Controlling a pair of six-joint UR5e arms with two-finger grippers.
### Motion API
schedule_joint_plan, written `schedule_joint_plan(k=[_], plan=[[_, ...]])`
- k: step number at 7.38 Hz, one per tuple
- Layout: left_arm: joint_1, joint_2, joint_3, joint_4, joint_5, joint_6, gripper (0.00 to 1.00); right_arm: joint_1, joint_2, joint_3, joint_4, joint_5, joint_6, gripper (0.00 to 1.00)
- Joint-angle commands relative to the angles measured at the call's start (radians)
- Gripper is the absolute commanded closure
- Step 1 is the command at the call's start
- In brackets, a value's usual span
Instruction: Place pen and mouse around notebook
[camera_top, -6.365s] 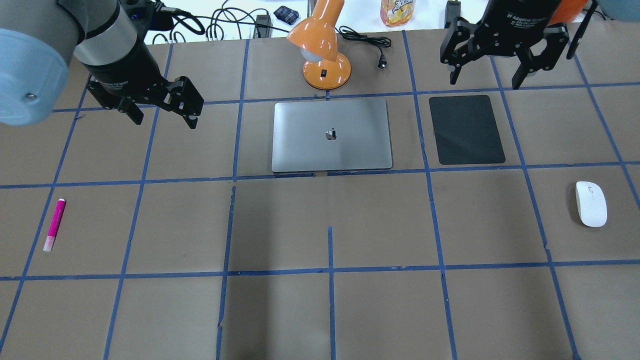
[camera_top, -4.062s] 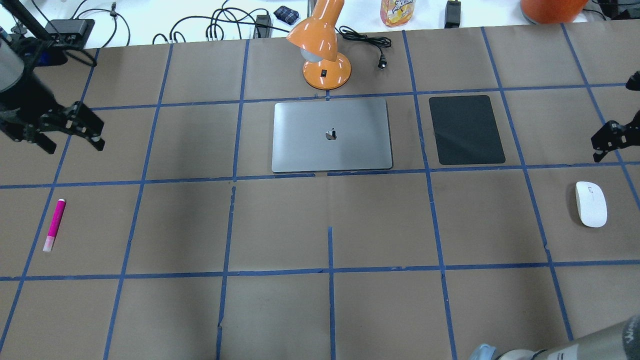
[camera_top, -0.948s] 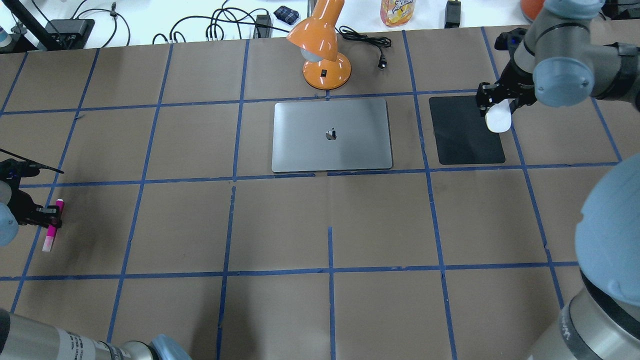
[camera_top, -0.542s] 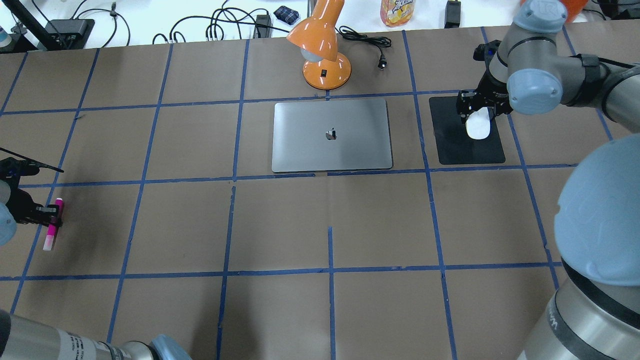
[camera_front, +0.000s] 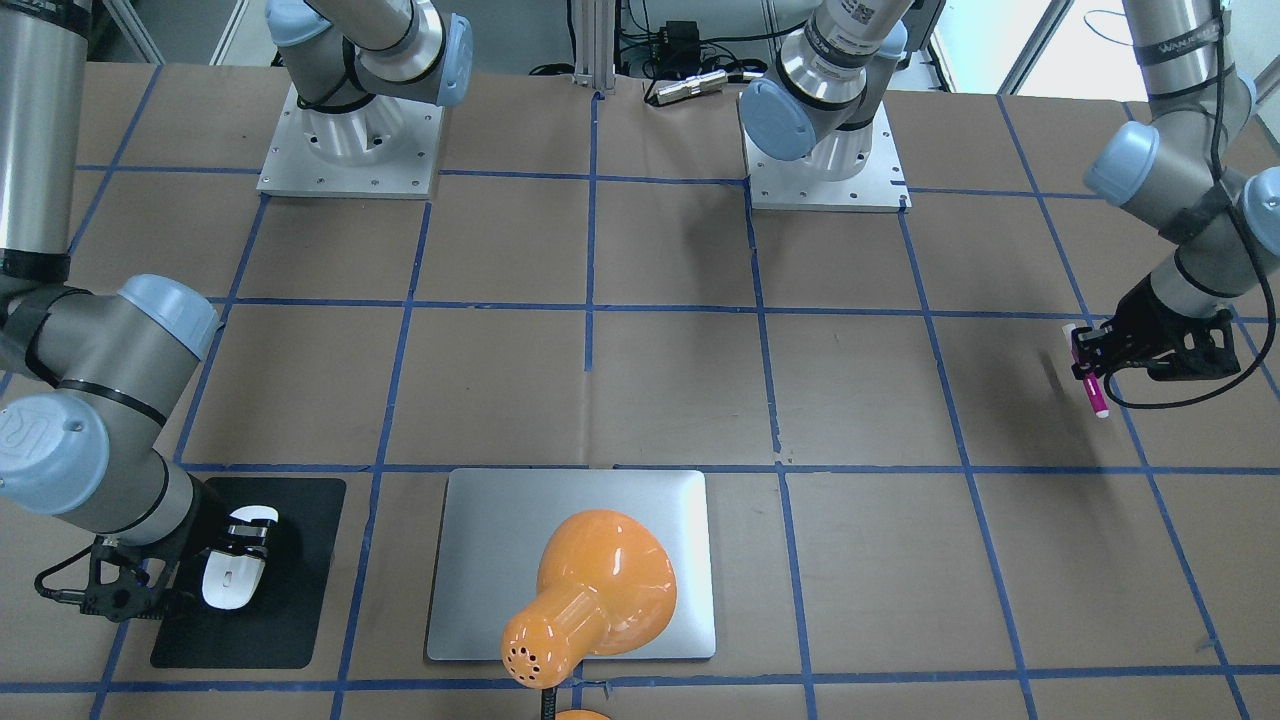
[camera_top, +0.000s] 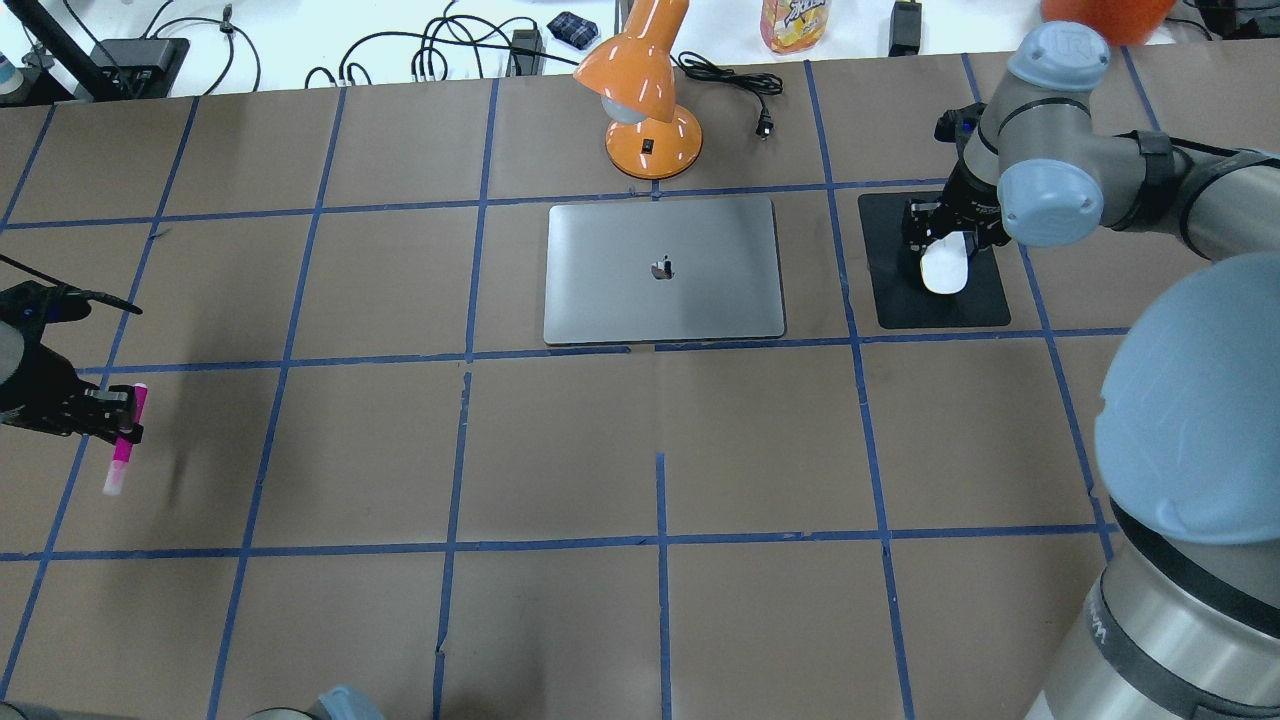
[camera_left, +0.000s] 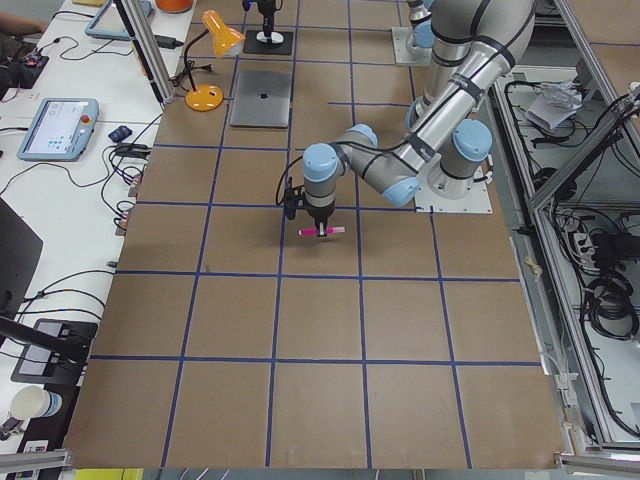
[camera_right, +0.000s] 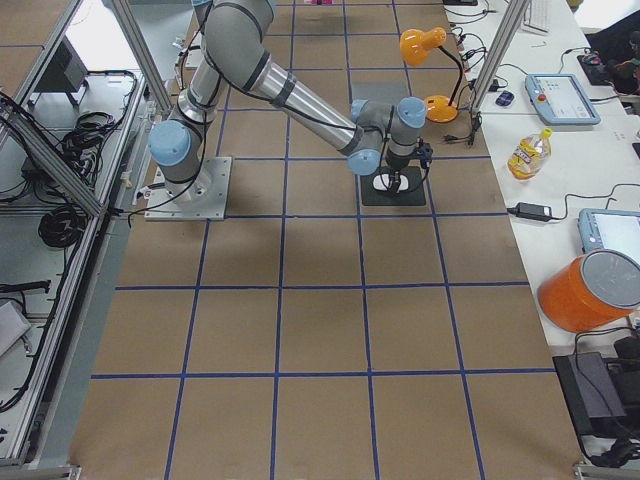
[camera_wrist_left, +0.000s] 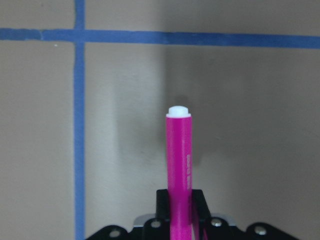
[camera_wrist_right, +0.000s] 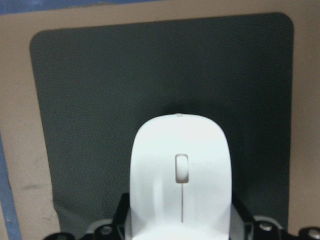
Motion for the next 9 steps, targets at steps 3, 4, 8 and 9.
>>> schedule_joint_plan(k=[3,4,8,9], plan=[[-0.384,0.138,-0.036,-0.194,-0.009,-0.766,0.95,0.014,-0.066,-0.01,0.045,0.002,0.001,0.0],[-0.52,0.111,-0.036,-0.187,-0.006,-1.016,0.95,0.016,-0.167,-0.013,0.183,0.005,0.006,0.0],[-0.816,-0.059,-0.01,0.077,-0.103,-1.688,0.95,0.065,-0.498,-0.115,0.652,-0.007,0.135,0.0],[-0.848,-0.09,0.002,0.091,-0.103,-1.872,0.96,0.097,-0.516,-0.209,0.802,-0.013,0.231,0.0]])
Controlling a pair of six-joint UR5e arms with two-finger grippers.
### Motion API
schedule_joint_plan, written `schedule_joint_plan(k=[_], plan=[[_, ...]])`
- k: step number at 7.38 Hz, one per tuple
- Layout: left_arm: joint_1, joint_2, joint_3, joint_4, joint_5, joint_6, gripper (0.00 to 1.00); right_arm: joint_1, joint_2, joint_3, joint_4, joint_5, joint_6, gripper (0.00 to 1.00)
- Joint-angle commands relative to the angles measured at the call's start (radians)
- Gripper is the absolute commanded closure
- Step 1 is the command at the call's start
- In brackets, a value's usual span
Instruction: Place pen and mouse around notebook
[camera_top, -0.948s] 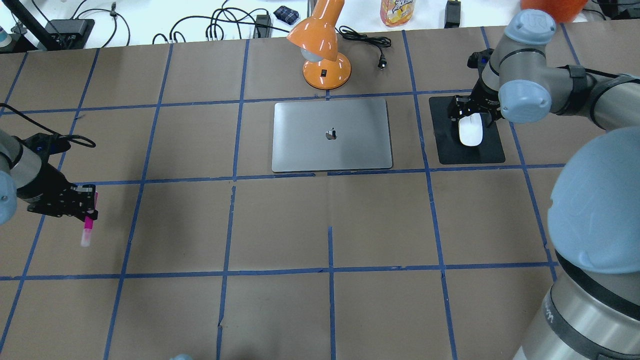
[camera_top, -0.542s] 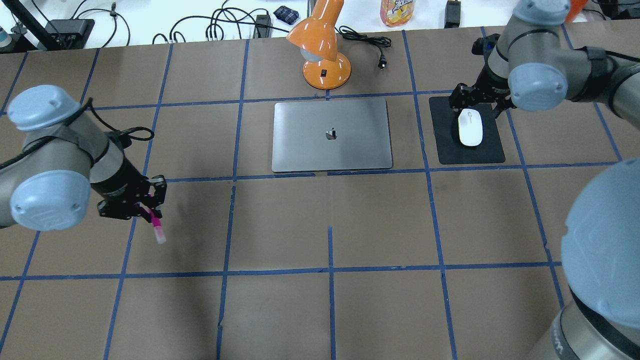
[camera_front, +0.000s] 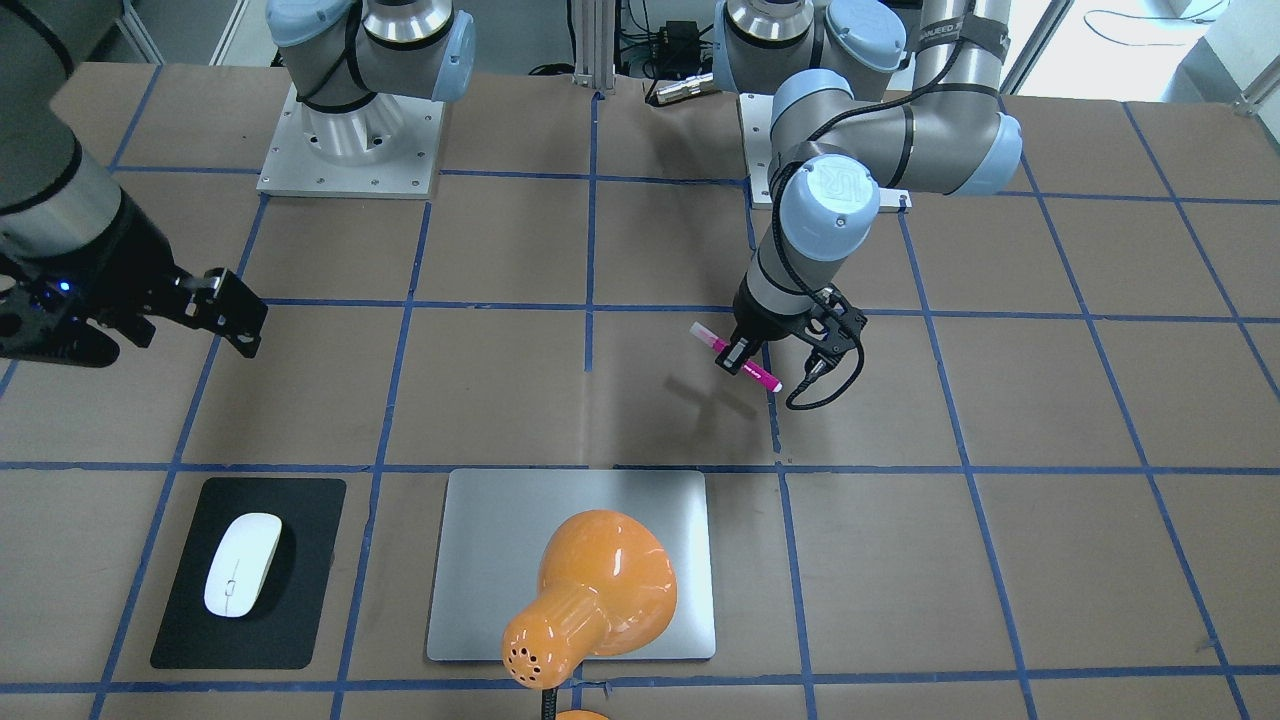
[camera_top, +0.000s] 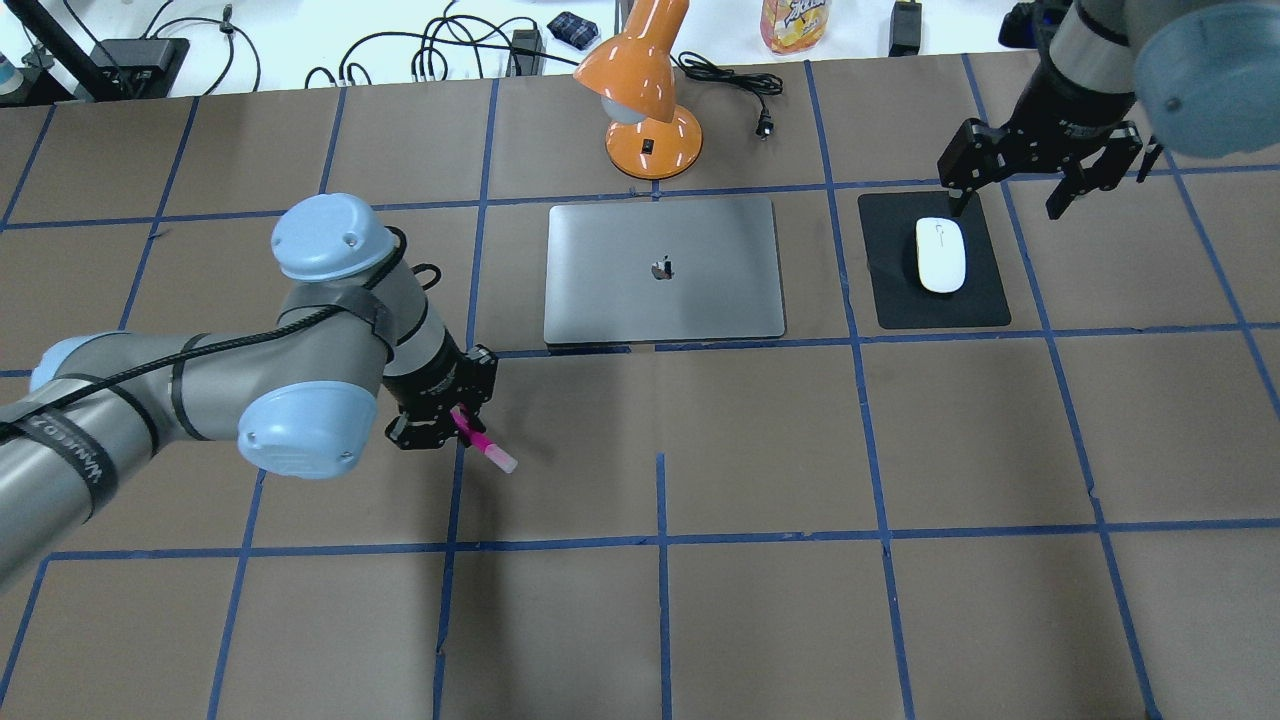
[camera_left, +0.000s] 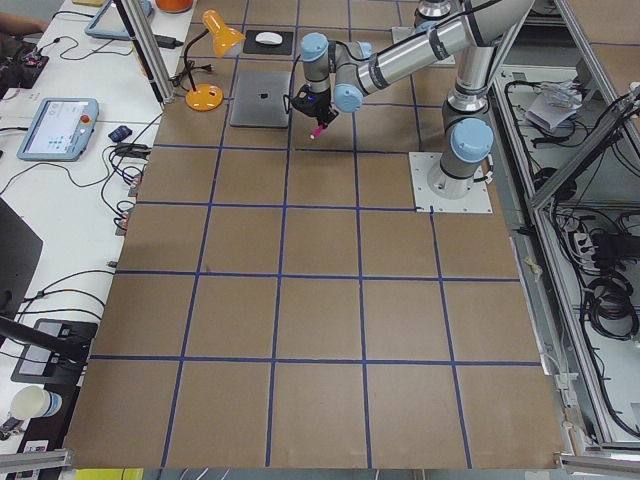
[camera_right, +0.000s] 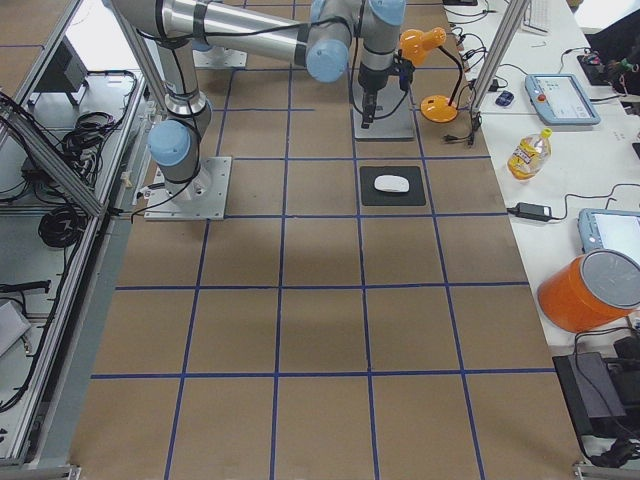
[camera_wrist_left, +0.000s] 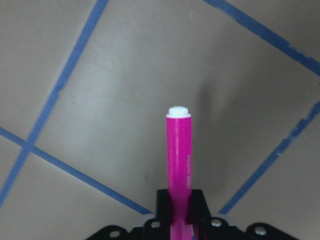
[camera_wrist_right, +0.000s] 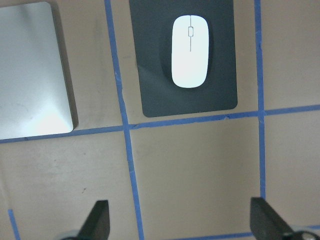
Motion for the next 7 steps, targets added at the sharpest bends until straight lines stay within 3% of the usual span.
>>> schedule_joint_plan(k=[1,2,4,5,7], plan=[[-0.086,-0.079,0.033,0.085,-0.039,-0.294,1.0,0.066,-0.042,-0.157,0.267,-0.015,0.168,0.0],[-0.123,-0.119,0.088,0.109,-0.059,-0.377,1.0,0.109,-0.048,-0.15,0.265,-0.008,0.18,0.0],[-0.218,-0.199,0.254,0.008,-0.05,-0.648,1.0,0.134,-0.063,-0.135,0.241,-0.009,0.168,0.0],[-0.251,-0.239,0.286,-0.081,-0.058,-0.669,1.0,0.134,-0.069,-0.117,0.18,-0.006,0.167,0.0],[-0.291,-0.314,0.355,-0.095,-0.05,-0.691,1.0,0.129,-0.078,-0.081,0.103,-0.003,0.136,0.0]])
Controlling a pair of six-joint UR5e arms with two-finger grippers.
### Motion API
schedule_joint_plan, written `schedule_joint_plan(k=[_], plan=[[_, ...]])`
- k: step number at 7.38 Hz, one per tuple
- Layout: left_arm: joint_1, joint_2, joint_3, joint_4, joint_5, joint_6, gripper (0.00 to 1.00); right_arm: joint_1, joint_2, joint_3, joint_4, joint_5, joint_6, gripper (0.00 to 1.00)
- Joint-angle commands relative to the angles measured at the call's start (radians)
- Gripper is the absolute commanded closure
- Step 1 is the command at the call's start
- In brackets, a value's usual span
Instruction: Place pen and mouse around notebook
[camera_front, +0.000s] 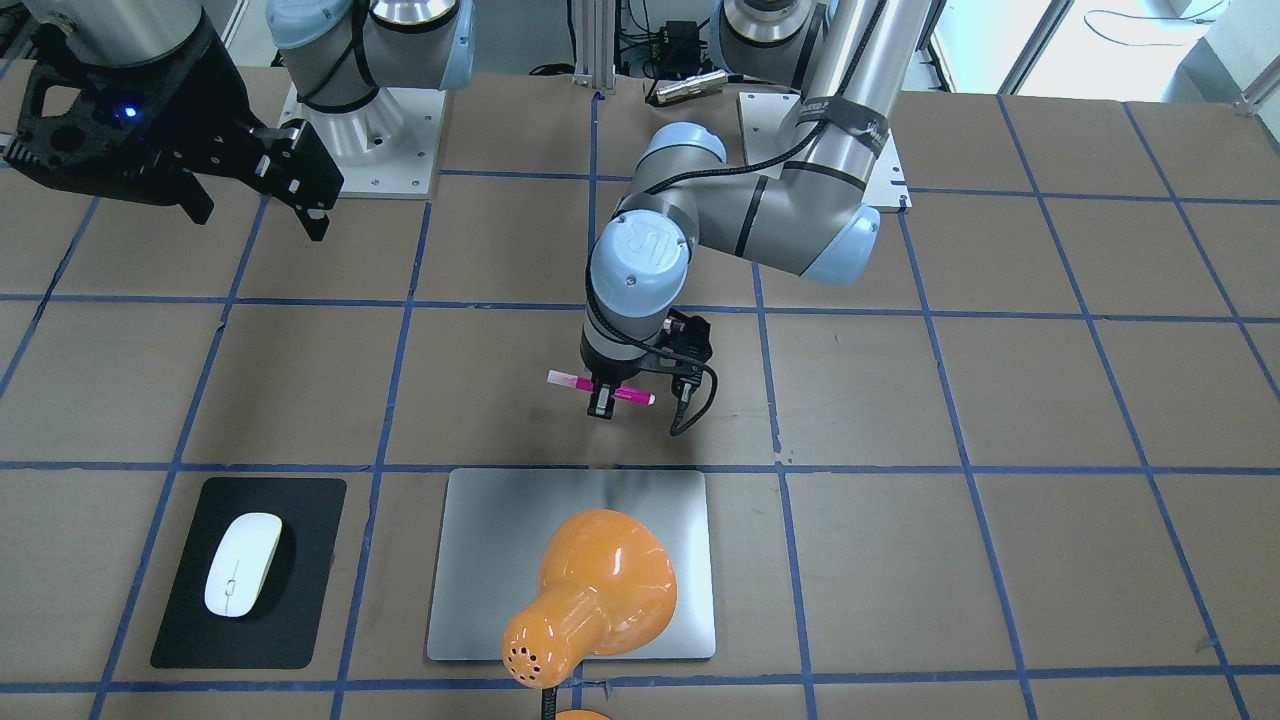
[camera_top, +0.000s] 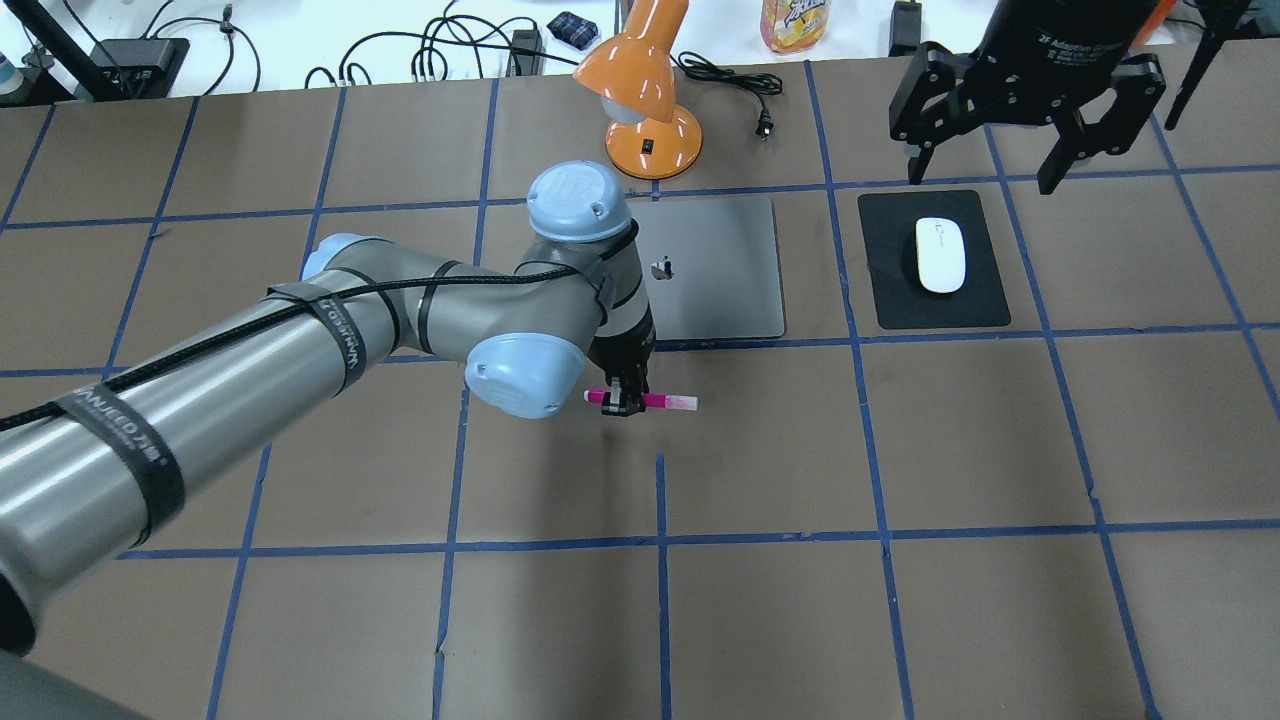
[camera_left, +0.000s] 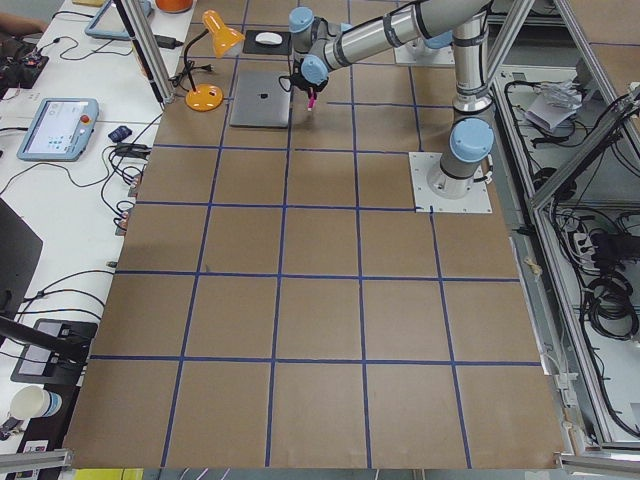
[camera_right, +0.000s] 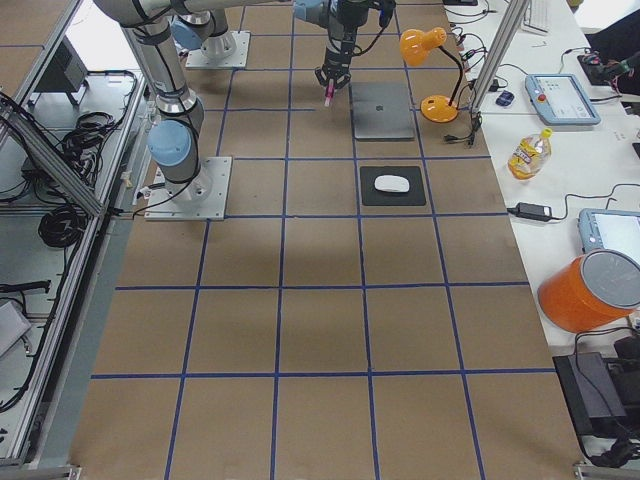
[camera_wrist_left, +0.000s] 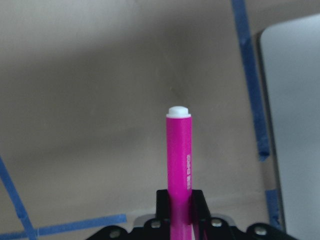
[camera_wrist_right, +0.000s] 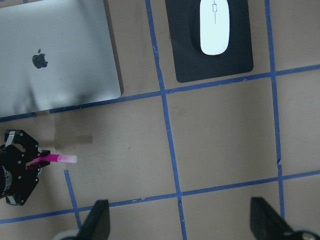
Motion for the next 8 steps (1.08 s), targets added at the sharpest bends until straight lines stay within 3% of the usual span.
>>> schedule_joint_plan(k=[1,2,3,6,8], plan=[[-0.029,-0.078,0.101,-0.039,0.005,-0.048,1.0,-0.011,-0.007,0.022,-0.078,0.001,-0.022,0.0],[-0.04,-0.091,0.111,-0.077,0.016,-0.052,1.0,-0.005,-0.01,0.022,-0.087,0.005,-0.016,0.0],[-0.045,-0.085,0.109,-0.115,0.106,-0.04,1.0,-0.005,-0.01,0.022,-0.089,0.005,-0.016,0.0],[-0.043,-0.083,0.109,-0.169,0.116,-0.035,1.0,-0.005,-0.01,0.022,-0.1,0.004,-0.012,0.0],[-0.043,-0.085,0.111,-0.16,0.113,-0.041,0.91,-0.005,-0.01,0.021,-0.098,0.001,-0.012,0.0]])
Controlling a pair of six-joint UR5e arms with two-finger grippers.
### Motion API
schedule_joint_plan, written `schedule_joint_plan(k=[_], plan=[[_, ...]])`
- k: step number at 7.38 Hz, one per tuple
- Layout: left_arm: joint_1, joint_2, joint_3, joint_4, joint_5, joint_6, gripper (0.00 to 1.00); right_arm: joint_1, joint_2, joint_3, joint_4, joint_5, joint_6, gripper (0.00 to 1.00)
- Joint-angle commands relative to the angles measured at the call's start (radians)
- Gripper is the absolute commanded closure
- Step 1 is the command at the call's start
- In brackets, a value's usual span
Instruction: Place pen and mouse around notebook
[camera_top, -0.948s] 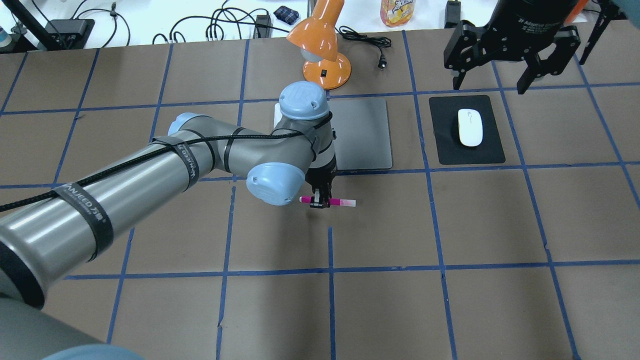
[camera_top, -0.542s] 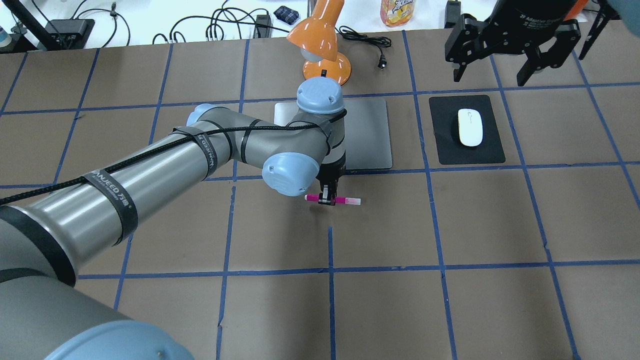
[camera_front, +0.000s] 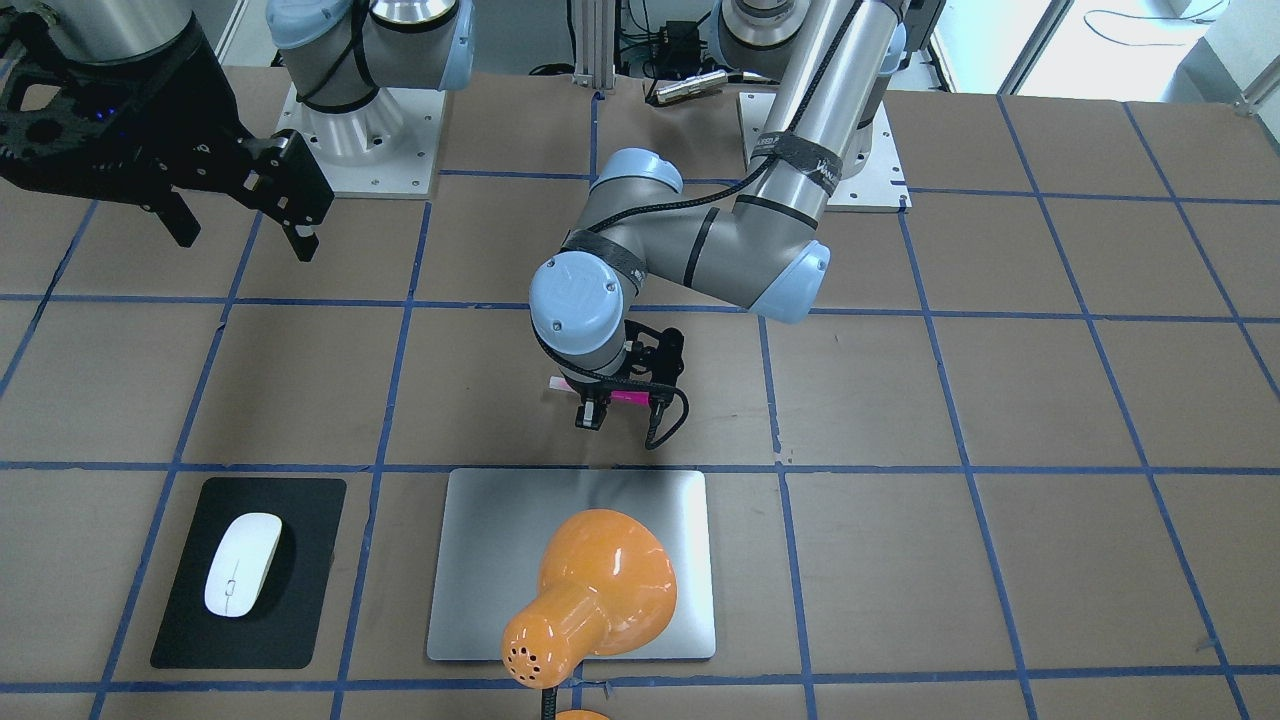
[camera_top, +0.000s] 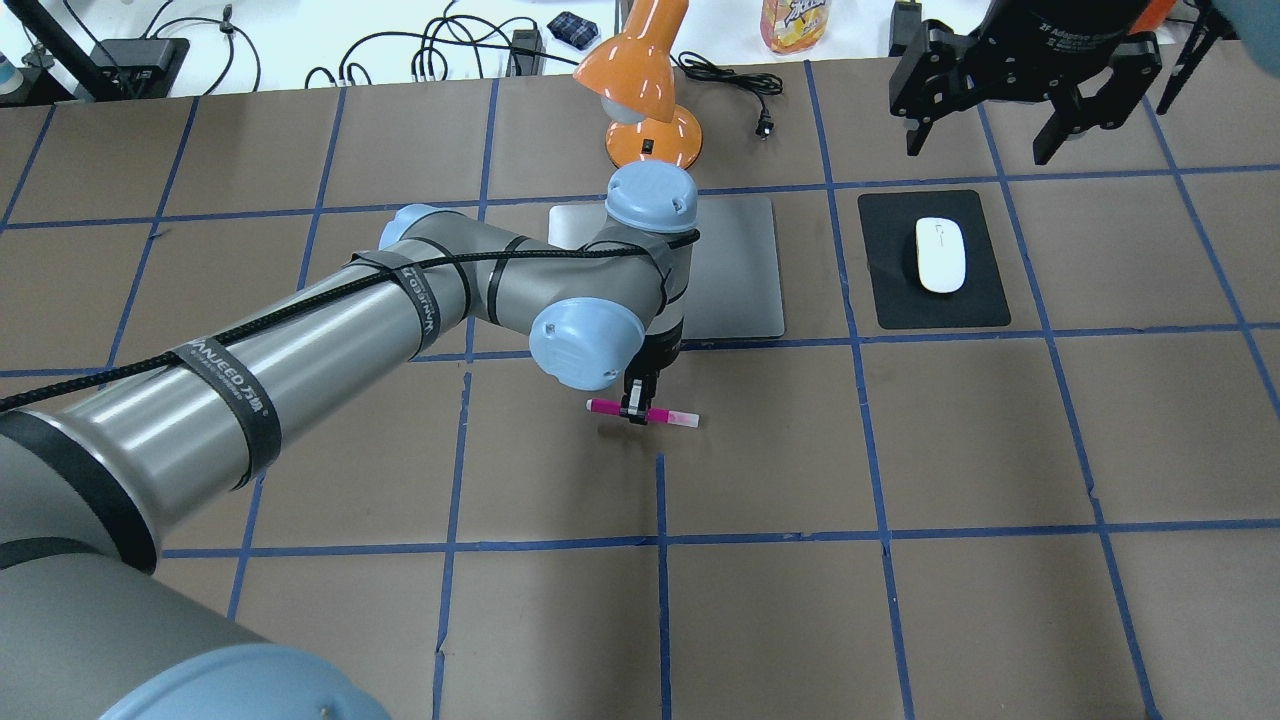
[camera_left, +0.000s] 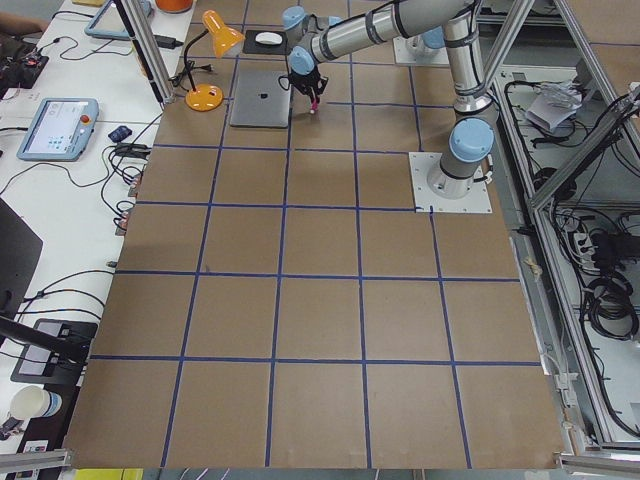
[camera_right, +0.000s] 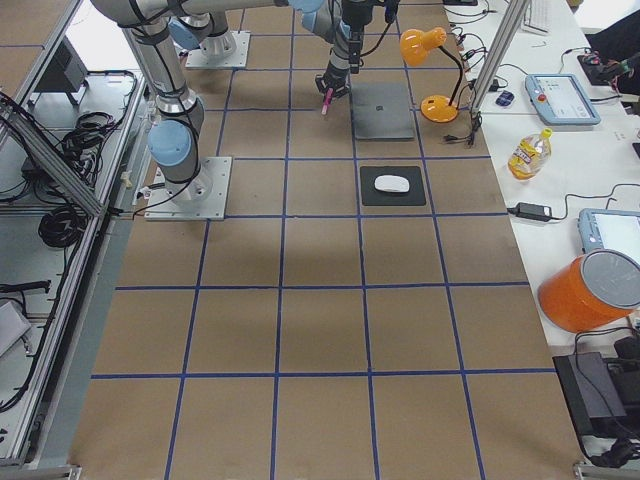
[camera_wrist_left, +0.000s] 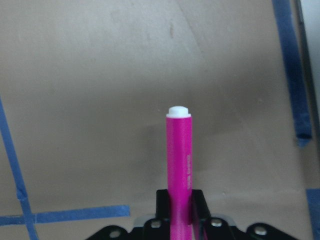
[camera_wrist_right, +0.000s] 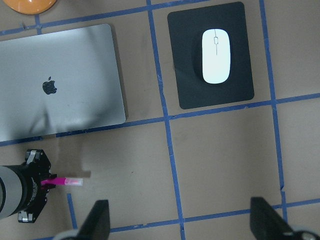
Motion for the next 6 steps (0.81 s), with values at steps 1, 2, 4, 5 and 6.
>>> schedule_joint_plan(k=[1,2,4,5,6], plan=[[0.008,0.003,0.003,0.005,-0.023,-0.002,0.83,0.0,0.001,0.0,0.001,-0.002,0.0,0.0],[0.011,0.001,0.006,0.007,-0.08,-0.002,0.83,0.0,0.001,-0.001,0.003,-0.003,0.0,0.0],[0.011,-0.006,-0.002,0.007,-0.074,-0.017,0.66,0.0,0.0,0.0,0.006,-0.003,0.0,0.0],[0.011,-0.008,0.0,0.005,-0.074,-0.02,0.36,0.0,0.0,0.0,0.004,-0.002,0.0,0.0],[0.011,-0.009,0.001,0.005,-0.076,-0.022,0.32,0.0,0.0,0.0,0.004,-0.002,0.0,0.0]])
